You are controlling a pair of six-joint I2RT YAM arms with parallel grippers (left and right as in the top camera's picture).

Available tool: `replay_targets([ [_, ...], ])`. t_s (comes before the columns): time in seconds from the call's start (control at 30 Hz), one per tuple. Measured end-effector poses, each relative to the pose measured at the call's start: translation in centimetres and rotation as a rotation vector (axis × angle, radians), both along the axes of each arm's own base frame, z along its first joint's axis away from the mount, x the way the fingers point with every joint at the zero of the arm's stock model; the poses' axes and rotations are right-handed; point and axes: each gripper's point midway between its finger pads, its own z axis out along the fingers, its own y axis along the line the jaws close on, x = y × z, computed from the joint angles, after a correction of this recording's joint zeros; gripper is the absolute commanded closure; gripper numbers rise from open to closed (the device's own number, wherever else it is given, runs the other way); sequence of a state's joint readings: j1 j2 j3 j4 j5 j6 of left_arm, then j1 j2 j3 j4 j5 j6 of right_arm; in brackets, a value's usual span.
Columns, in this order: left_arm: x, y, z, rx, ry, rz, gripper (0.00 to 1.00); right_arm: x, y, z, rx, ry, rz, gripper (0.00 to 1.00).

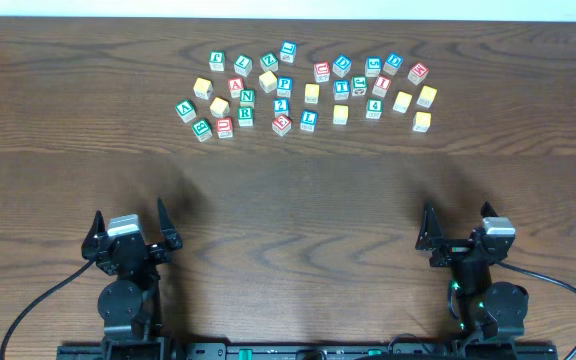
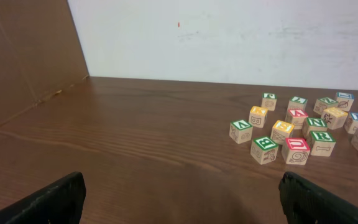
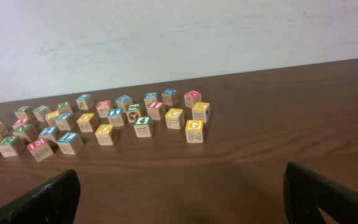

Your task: Spell out CORL

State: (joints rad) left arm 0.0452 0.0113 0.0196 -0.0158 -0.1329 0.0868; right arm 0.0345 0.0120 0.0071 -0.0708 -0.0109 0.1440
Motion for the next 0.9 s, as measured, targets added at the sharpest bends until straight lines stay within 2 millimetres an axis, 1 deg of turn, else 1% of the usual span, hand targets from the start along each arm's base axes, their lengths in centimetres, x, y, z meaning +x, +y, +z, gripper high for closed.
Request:
replay_targets([
  [0.43, 0.0, 0.0, 0.01, 0.0, 0.0, 0.0, 0.03, 0.01, -0.2, 0.03, -0.001, -0.001, -0.011, 0.01],
  [0.63, 0.04, -0.22, -0.01, -0.002, 0.001, -0.013, 0.02, 0.06, -0.58, 0.81, -0.001, -0.033, -0.034, 0.01],
  [0.9, 0.07, -0.38, -0.02, -0.003, 0.002, -0.023, 0.02, 0.07, -0.66, 0.83, -0.001, -0.034, -0.038, 0.01],
])
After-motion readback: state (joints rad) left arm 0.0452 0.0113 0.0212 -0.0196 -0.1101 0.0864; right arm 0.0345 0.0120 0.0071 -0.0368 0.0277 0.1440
